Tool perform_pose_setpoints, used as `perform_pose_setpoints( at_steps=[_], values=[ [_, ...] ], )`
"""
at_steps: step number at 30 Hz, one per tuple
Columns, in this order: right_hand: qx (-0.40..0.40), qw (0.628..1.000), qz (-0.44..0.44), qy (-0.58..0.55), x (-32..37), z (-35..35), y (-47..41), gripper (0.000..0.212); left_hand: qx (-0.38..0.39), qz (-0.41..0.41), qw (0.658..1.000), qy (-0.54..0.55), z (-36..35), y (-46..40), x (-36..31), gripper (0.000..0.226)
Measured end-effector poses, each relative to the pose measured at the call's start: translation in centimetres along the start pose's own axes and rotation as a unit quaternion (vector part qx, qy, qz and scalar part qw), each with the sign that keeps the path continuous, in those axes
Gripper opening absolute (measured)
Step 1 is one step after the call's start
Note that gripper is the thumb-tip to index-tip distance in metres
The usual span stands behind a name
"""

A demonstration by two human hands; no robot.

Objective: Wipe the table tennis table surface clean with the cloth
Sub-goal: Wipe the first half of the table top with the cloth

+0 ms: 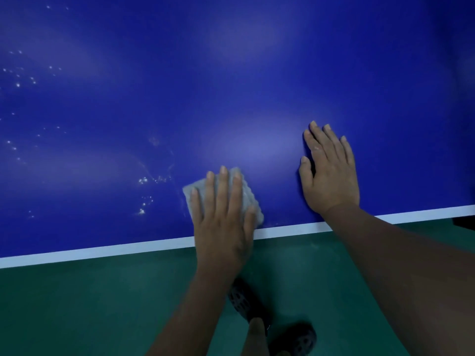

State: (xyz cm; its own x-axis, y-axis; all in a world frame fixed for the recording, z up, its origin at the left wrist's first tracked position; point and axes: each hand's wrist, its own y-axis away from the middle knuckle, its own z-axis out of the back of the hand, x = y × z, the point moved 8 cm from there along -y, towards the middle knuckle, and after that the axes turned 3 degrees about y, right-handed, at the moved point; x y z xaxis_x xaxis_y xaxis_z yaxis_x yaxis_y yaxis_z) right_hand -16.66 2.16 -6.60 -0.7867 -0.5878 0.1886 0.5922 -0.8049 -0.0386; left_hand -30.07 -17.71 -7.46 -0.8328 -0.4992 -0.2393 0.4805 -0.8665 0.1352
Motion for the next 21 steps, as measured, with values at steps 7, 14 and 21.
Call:
perform_pose_setpoints(
  at_steps=[7,14,21],
  values=[
    [-0.003,1.0,0.0,0.007,0.0,0.0,0.1,0.057,-0.016,-0.008,1.0,-0.005,-0.1,-2.1,-0.8,0.066],
    [0.001,1.0,-0.004,0.011,0.0,-0.1,0.0,0.058,-0.006,-0.033,0.999,0.027,-1.2,-4.5,-6.6,0.07],
    [-0.013,1.0,0.0,0.004,0.0,0.2,0.0,0.056,0.042,-0.103,0.994,0.006,-1.4,1.8,-5.0,0.066]
  ],
)
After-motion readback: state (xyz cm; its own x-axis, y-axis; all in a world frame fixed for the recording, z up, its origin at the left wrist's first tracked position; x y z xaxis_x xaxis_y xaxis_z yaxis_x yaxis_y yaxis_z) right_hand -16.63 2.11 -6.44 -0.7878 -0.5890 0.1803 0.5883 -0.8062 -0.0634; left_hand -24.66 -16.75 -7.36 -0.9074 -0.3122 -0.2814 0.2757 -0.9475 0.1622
